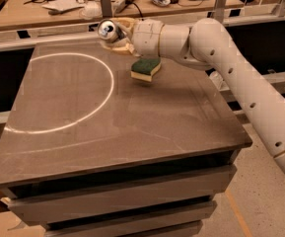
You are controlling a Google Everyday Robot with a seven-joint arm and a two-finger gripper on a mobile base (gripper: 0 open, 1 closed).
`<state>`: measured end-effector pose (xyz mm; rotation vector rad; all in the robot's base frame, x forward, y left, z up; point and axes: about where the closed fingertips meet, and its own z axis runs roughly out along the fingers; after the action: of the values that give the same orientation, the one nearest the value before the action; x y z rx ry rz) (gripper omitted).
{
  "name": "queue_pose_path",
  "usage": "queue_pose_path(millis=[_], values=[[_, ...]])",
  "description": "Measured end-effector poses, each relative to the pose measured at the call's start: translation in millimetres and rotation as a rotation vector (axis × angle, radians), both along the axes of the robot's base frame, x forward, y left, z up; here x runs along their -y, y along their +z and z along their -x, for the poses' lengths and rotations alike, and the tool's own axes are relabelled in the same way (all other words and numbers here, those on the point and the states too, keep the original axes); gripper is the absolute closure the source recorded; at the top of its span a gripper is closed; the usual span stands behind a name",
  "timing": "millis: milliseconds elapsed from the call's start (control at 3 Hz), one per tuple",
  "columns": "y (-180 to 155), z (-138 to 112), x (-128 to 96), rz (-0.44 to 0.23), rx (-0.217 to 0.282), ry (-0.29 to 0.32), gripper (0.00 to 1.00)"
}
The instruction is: Knock redbull can over
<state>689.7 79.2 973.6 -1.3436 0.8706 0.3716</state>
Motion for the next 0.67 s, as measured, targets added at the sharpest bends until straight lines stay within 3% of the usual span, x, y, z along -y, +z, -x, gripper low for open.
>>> queue_pose_path(millis=[333,667], values=[[23.4,-12.3,-13.4,0.148,0.095,0.041,1.0],[27.5,6.8,-28.3,0.359,0.177,0.22,1.0]])
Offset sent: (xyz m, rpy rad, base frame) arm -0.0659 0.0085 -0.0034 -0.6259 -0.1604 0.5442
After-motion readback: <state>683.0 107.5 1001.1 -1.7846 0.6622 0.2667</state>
